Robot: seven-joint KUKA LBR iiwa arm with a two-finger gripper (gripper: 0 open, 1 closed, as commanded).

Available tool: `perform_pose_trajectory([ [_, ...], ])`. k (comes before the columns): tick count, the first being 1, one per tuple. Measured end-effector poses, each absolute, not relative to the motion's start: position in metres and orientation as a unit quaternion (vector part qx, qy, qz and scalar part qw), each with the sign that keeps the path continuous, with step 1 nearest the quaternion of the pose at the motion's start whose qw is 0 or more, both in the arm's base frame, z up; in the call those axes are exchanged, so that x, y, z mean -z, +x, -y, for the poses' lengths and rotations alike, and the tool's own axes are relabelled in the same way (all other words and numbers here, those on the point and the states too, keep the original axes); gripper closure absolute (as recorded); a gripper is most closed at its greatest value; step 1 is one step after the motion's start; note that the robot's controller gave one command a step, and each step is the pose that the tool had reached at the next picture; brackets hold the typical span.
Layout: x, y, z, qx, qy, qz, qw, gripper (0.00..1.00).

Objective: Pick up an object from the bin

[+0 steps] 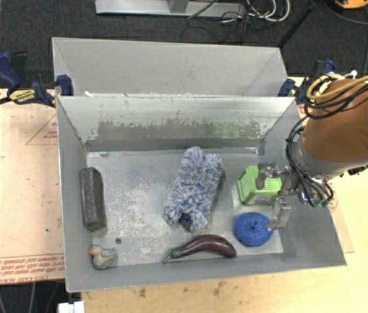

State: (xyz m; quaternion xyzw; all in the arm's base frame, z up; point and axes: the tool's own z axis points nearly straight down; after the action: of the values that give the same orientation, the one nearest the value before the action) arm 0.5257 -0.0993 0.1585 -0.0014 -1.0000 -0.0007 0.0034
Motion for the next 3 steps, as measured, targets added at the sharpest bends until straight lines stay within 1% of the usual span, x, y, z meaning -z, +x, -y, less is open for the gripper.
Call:
perform_pose_trajectory([
  [1,-0.163,0.527,0.099,0.0,0.0,1.0,0.0,0.0],
  [2,-0.123,0.532,0.08,-0.001,0.024,1.0,-0.004,0.0],
  [3,-0.081,0.519,0.04,0.001,0.015,1.0,-0.001,0.0],
])
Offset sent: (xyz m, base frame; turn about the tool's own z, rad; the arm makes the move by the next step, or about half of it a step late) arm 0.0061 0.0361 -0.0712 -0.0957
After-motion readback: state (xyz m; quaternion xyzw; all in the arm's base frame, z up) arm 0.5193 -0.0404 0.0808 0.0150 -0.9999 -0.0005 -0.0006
